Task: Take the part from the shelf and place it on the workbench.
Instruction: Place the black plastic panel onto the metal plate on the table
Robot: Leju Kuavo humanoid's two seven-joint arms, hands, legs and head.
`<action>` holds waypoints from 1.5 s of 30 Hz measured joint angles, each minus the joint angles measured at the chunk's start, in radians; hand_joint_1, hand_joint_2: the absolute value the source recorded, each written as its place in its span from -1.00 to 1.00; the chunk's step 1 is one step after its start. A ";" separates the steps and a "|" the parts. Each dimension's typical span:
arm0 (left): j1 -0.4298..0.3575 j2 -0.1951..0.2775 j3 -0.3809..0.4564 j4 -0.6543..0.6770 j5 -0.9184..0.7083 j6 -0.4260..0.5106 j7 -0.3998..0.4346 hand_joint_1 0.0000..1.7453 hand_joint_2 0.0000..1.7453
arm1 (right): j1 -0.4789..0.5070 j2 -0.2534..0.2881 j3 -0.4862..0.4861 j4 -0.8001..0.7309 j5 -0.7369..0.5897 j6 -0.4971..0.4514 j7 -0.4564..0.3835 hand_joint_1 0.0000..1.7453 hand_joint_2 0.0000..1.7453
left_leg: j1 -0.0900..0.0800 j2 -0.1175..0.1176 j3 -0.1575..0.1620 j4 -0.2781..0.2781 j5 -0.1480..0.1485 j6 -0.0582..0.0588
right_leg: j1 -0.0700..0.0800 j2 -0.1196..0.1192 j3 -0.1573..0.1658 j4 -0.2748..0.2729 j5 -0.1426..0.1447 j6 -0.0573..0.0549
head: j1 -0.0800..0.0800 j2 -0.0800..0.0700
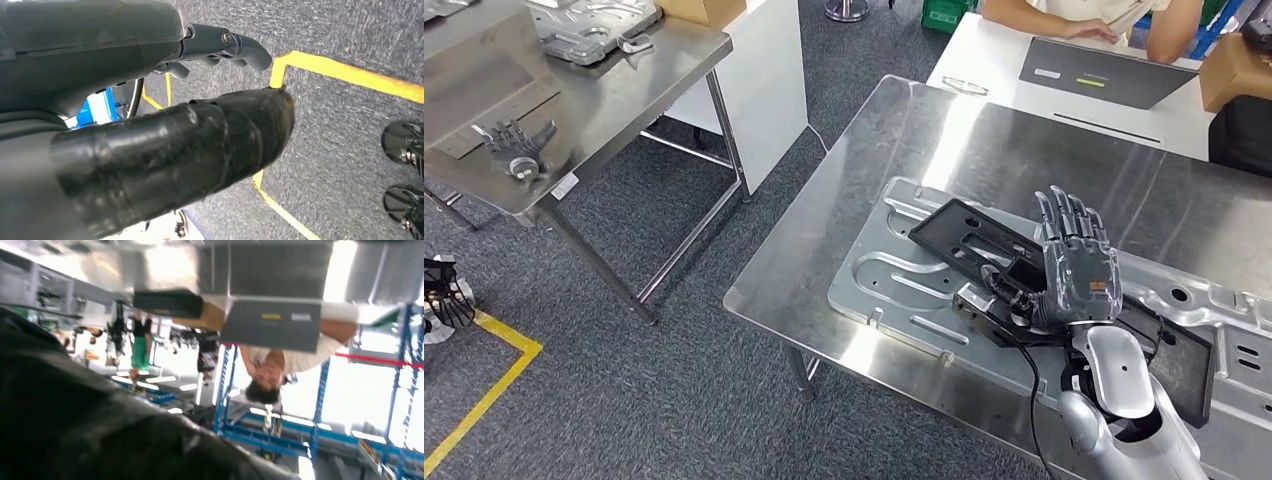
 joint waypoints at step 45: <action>0.000 -0.046 -0.061 0.002 -0.013 0.043 -0.027 -1.00 -1.00 | 0.126 -0.083 -0.109 -0.147 0.028 -0.070 -0.010 -1.00 -1.00 | 0.003 0.013 -0.090 0.075 0.008 -0.047 | -0.012 -0.001 0.042 -0.028 0.003 -0.023 | -0.001 0.000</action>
